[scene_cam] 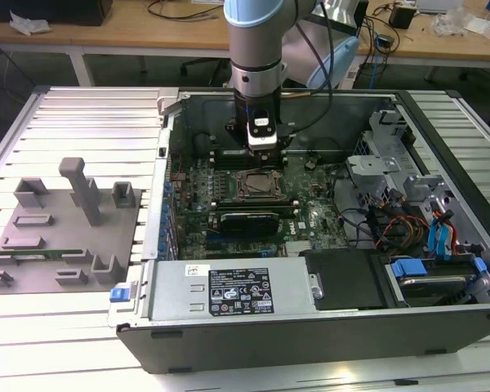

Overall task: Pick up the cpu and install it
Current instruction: 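Install the first cpu locking lever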

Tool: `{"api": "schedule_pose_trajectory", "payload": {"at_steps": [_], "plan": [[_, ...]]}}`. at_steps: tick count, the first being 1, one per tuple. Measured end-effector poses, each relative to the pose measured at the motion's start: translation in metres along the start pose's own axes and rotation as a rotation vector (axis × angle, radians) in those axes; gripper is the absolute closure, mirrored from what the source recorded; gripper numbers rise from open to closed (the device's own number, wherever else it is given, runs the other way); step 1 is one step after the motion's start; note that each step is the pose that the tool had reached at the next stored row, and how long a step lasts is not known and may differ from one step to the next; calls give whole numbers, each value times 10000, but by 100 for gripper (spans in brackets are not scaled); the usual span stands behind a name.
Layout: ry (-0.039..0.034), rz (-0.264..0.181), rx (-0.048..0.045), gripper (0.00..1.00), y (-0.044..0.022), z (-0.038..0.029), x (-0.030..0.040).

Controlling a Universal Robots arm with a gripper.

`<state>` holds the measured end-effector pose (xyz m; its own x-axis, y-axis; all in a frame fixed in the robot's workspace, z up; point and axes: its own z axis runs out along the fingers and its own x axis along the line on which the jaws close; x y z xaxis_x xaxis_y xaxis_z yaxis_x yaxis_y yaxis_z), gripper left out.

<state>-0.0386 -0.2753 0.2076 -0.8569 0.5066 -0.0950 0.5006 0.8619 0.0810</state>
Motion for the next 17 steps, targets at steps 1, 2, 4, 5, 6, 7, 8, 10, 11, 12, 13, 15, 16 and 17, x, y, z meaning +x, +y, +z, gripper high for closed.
{"api": "schedule_pose_trajectory", "payload": {"at_steps": [1, 2, 4, 5, 6, 7, 8, 10, 11, 12, 13, 15, 16, 17], "plan": [[-7, -1, 10, 89, 0, 4, 1], [-17, -4, 21, 89, -1, 11, 1], [-31, -6, 38, 89, -2, 18, 2], [-39, -7, 49, 89, -2, 22, 2], [-45, -9, 58, 89, -2, 26, 3], [-53, -11, 68, 89, -2, 29, 3], [-66, -13, 86, 89, -3, 35, 4], [-83, -17, 108, 89, -3, 42, 4], [-90, -18, 117, 89, -4, 45, 4], [-98, -19, 126, 89, -4, 48, 5], [-103, -21, 134, 89, -4, 49, 5], [-114, -23, 150, 89, -5, 52, 5], [-124, -25, 161, 89, -5, 55, 5], [-133, -27, 169, 89, -5, 58, 5]]}}
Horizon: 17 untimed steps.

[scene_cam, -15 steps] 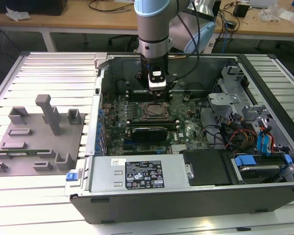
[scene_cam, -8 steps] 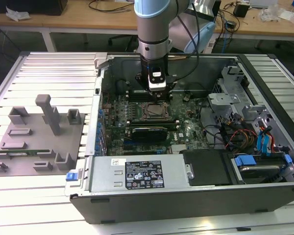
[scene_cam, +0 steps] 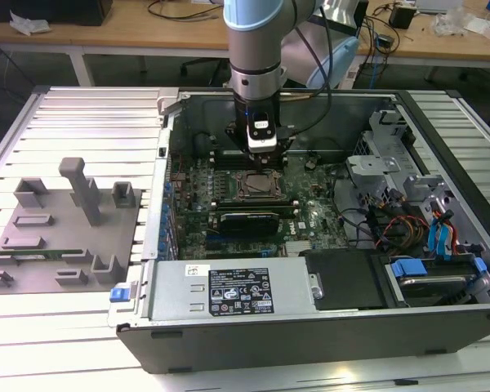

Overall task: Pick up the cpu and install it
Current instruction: 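Install the first cpu locking lever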

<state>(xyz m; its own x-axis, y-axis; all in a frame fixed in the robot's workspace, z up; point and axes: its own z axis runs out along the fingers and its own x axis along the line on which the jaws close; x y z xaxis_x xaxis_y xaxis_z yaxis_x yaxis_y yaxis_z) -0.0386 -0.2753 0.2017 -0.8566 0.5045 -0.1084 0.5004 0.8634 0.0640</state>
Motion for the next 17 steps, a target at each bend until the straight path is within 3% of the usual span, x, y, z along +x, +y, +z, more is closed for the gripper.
{"api": "schedule_pose_trajectory", "payload": {"at_steps": [10, 17], "plan": [[-30, -4, 15, 89, 10, 14, -8], [-30, -3, 14, 89, 45, 22, -54]]}}
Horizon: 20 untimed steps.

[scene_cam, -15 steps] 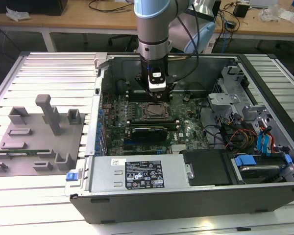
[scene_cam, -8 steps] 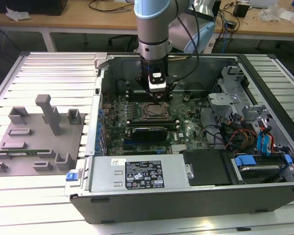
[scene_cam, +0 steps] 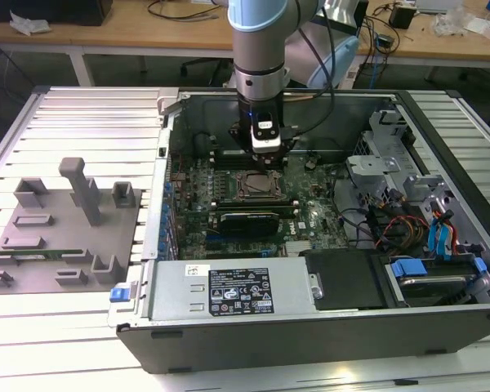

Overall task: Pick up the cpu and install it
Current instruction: 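Install the first cpu locking lever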

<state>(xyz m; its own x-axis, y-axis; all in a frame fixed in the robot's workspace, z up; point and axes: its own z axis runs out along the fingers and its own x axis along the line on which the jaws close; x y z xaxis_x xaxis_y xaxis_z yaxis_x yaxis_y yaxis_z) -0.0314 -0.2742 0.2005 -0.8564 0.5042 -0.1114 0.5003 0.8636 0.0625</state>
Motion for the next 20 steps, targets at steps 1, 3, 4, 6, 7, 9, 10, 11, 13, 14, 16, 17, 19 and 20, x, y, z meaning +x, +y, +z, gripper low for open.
{"api": "schedule_pose_trajectory", "payload": {"at_steps": [1, 3, 4, 6, 7, 9, 10, 11, 13, 14, 16, 17, 19, 20], "plan": [[1, 0, 1, 89, 3, 1, -5], [1, -1, 2, 89, 10, 2, -15], [1, -1, 3, 89, 12, 2, -18], [0, 0, 3, 89, 16, 2, -19], [0, 0, 0, 89, 18, -4, -20], [-5, -3, 8, 89, 21, -31, -24], [-8, -5, 16, 89, 21, -50, -26], [-13, -4, 24, 89, 22, -68, -27], [-24, -8, 44, 89, 25, -110, -32], [-35, -10, 62, 89, 26, -132, -35], [-71, -17, 123, 89, 28, -160, -38], [-99, -27, 170, 89, 23, -165, -42], [-109, -29, 189, 89, 4, -166, -53], [-113, -30, 198, 89, -19, -166, -65]]}}
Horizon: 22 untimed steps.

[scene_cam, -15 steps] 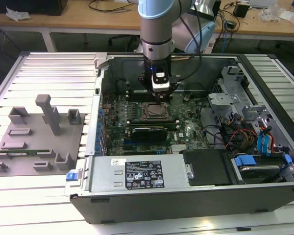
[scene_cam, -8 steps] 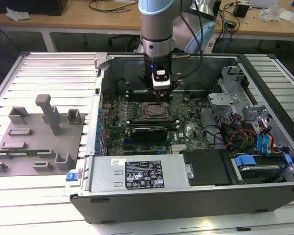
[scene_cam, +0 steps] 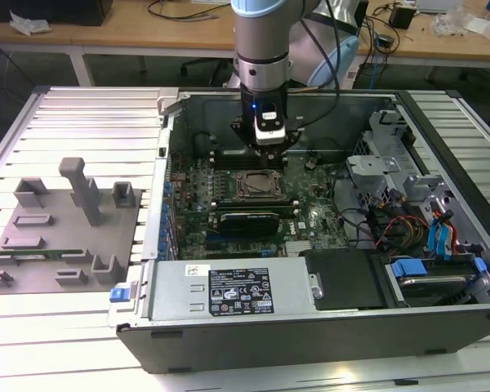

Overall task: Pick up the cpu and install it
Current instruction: 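Install the first cpu locking lever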

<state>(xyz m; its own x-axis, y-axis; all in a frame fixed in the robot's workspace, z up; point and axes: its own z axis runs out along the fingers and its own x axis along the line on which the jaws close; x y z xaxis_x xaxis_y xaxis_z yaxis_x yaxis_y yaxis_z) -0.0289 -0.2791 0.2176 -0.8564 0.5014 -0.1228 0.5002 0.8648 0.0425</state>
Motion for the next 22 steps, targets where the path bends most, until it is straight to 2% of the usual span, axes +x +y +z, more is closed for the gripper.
{"api": "schedule_pose_trajectory", "payload": {"at_steps": [5, 7, 8, 9, 11, 13, 14, 15, 16, 17, 18, 19, 22], "plan": [[-17, -3, 26, 89, -87, 2, -37], [-40, -10, 65, 89, -118, 2, -50], [-62, -15, 100, 89, -125, 3, -53], [-129, -31, 220, 89, -141, 2, -62], [-206, -52, 363, 89, -145, 2, -65], [-219, -57, 384, 89, -146, 2, -65], [-196, -58, 398, 89, -145, 3, -65], [-91, -62, 456, 89, -144, 4, -66], [167, -77, 606, 89, -141, 6, -72], [295, -83, 680, 89, -138, 6, -76], [492, -94, 794, 89, -134, 8, -83], [602, -101, 856, 89, -133, 8, -86], [607, -101, 861, 89, -133, 8, -86]]}}
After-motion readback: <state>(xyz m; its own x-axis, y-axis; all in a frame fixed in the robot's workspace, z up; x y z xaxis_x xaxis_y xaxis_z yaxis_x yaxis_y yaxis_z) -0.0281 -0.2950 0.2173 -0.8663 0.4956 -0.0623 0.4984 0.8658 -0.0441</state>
